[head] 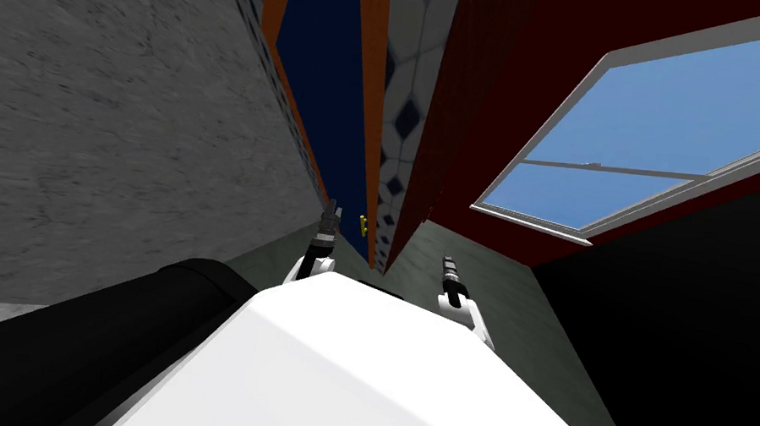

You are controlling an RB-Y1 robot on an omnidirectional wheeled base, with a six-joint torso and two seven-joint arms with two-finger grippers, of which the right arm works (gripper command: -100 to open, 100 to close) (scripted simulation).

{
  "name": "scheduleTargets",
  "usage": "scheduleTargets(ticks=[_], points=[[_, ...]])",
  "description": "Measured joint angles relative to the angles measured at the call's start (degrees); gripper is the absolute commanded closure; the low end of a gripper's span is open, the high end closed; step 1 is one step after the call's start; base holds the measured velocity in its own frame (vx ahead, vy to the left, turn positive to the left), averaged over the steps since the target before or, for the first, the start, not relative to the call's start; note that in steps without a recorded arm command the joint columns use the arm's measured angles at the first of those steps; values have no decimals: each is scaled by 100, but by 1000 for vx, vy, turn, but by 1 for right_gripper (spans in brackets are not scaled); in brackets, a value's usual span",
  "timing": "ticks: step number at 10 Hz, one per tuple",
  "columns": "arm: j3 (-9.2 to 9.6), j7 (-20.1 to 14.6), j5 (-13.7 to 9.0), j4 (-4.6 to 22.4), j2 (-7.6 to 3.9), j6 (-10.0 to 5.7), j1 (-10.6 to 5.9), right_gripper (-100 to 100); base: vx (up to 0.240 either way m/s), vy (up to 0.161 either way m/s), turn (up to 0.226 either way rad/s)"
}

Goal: Push the door open

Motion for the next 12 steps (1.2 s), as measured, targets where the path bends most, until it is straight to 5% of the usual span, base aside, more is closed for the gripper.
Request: scheduleTargets(ticks=[9,12], points=[[-91,-347,633,677,-87,907,-283,-100,3,181,-280],[-175,-452,909,953,-23,1110,-403,-100,23,156,-276]])
